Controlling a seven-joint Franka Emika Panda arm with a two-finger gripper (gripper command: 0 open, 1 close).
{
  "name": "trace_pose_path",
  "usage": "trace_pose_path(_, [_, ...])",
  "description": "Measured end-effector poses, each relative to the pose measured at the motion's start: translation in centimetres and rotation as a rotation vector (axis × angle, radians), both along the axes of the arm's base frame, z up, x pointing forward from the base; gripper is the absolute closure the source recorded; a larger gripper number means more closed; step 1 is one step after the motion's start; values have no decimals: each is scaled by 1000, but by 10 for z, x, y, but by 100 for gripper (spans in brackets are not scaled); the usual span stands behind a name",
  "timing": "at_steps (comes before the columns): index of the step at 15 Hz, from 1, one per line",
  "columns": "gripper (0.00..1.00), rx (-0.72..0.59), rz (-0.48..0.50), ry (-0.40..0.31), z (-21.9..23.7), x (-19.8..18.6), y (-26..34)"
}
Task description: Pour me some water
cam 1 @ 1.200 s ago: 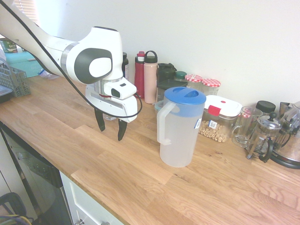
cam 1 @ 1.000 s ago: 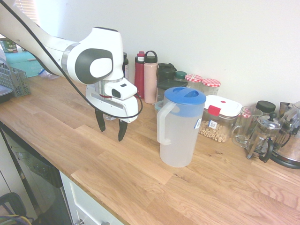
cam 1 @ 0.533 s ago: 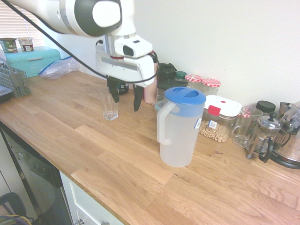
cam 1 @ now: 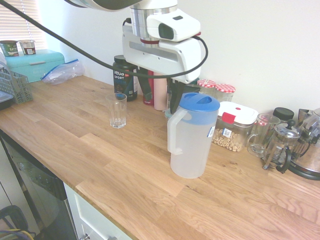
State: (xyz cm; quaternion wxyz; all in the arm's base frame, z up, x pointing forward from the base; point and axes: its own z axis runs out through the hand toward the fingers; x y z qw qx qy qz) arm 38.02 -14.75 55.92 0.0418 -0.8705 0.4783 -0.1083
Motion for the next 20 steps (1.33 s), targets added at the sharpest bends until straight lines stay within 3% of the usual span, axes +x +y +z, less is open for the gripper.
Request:
trace_pose_path(6, [0, -2, 15, 27, -22, 20, -17])
trace_pose_path(7, [100, -4, 20, 39, -26, 25, -17])
trace_pose_path(20, [100, -1, 17, 106, -53, 45, -28])
